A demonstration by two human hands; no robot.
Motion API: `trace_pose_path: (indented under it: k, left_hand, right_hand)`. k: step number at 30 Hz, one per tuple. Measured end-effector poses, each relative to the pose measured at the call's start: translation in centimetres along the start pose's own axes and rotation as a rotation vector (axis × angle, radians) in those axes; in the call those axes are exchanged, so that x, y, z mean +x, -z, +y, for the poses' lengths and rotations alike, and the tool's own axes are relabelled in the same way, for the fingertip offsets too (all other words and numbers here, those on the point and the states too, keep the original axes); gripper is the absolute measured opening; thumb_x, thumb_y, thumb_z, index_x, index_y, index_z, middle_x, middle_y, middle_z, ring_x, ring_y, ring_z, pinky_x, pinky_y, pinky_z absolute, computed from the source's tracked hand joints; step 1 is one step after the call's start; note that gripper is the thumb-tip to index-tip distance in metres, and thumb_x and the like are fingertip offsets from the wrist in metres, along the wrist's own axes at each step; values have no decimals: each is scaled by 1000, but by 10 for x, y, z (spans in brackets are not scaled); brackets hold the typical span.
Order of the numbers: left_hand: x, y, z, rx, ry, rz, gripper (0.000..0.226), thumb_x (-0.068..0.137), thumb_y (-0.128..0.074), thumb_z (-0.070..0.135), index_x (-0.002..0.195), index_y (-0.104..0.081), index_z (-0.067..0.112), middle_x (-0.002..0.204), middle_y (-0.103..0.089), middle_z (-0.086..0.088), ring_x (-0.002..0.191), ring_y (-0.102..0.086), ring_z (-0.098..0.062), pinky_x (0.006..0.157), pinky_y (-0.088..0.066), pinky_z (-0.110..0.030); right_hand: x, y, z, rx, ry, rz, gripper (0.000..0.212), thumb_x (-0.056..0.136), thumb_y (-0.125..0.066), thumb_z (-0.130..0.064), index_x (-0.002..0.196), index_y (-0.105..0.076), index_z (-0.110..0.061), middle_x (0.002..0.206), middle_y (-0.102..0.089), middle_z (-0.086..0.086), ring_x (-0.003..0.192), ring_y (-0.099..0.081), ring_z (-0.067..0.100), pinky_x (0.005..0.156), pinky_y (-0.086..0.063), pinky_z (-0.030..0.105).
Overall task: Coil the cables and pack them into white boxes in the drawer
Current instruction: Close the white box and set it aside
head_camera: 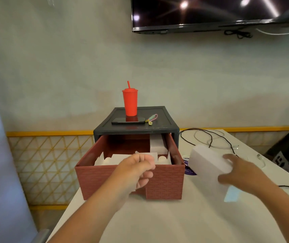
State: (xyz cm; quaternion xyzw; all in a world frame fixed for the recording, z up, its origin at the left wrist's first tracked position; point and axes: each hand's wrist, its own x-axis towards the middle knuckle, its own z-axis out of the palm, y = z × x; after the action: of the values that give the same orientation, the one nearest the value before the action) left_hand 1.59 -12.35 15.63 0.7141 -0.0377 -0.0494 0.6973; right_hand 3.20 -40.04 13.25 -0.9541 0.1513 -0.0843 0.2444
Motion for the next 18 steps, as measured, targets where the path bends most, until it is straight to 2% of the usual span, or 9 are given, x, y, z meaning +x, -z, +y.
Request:
trace_pose_path:
  k: [4,7,9,11,13,15,18]
  left_hand:
    - [8,3,24,82,-103,28,9,89,-59,19,87,-66,25,94,-67,-1,85,-62,-11,73,-49,-26]
    - [11,3,42,99,-181,29,10,88,-61,20,94,-64,27,101,-64,5,96,-59,-9,83,-48,-27]
    - [14,3,52,110,-216,11,21,87,-62,24,108,-60,27,110,-60,9,105,-55,-7,87,-45,-28]
    - [15,4,58,93,-242,-57,34,85,-63,27,118,-54,28,112,-61,12,105,-57,-5,79,-46,-25]
    - [12,7,61,9,-239,-169,44,78,-66,32,120,-51,33,110,-65,11,95,-64,-4,70,-51,-24]
    - [9,12,60,-104,-234,-233,57,68,-67,33,122,-48,39,113,-65,9,96,-66,-8,70,-56,-27]
    - [10,17,57,-217,-328,-187,61,63,-66,26,115,-44,48,107,-63,14,95,-63,-11,68,-57,-32]
  right_hand:
    - [-6,56,-16,203,169,120,50,64,-80,-21,106,-54,-30,96,-62,4,88,-59,25,72,-46,32]
    - [-17,89,-35,434,354,74,36,66,-79,-9,95,-66,-24,90,-68,2,87,-63,24,77,-49,37]
    - [-25,101,-49,575,437,-70,38,62,-81,-8,95,-68,-22,88,-70,4,82,-66,21,72,-55,34]
    - [-30,105,-63,666,511,-223,46,51,-78,-17,95,-69,-21,86,-72,3,77,-68,15,59,-54,23]
    - [-29,101,-75,718,559,-302,57,41,-74,-27,97,-68,-19,86,-71,1,75,-67,13,53,-50,20]
    - [-24,94,-83,804,577,-342,60,39,-73,-28,98,-67,-20,85,-71,-2,74,-67,11,52,-49,19]
    - [-15,80,-94,973,539,-374,62,41,-73,-22,102,-64,-26,90,-69,-4,75,-67,11,57,-53,22]
